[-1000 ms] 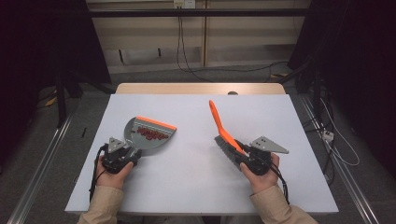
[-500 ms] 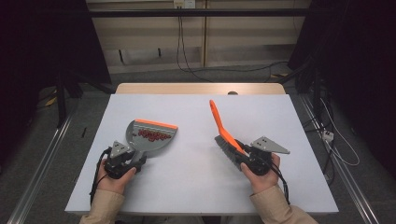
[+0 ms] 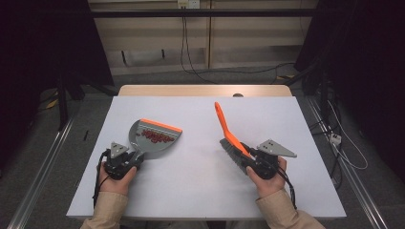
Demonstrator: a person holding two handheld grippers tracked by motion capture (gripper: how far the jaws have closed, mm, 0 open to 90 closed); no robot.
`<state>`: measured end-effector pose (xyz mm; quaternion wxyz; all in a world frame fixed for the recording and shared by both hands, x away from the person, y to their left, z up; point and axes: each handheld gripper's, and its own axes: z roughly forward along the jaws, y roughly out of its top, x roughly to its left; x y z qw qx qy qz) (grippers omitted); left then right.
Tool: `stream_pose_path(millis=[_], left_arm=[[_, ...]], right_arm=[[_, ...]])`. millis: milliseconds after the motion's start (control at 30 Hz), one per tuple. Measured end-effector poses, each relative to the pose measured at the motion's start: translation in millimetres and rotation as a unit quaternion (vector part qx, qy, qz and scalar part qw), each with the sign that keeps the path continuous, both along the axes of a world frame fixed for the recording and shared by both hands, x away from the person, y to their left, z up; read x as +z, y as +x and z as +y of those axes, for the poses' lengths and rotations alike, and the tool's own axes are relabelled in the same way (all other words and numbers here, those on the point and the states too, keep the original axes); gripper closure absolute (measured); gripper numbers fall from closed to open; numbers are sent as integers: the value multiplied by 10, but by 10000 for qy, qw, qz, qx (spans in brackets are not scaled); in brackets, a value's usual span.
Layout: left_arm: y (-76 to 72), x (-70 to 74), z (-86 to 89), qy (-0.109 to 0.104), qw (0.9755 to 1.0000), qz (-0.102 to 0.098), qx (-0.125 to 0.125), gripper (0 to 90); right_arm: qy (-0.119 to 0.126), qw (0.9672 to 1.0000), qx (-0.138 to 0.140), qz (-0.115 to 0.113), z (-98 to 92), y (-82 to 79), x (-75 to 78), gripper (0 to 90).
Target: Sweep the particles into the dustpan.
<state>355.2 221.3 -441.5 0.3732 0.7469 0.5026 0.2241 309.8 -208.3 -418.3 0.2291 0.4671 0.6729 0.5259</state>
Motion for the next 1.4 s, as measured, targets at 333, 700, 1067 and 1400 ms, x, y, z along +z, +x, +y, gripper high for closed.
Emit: stream_pose_path(millis=[333,700,1067,1400], left_arm=[[-31,-1,28,-38,10000,13,70,612],[-133,8,-121,-119,9990,156,-396,477],[-161,59,-96,-252,9984,48,-500,395],[-120,170,-95,-388,9962,-317,-713,225]], right_arm=[[16,10000,4,3,5,0,-1,707],[24,10000,1,37,-25,0,-5,707],[72,9999,-79,45,-95,-1,-2,707],[118,9997,-145,137,-153,21,-33,707]])
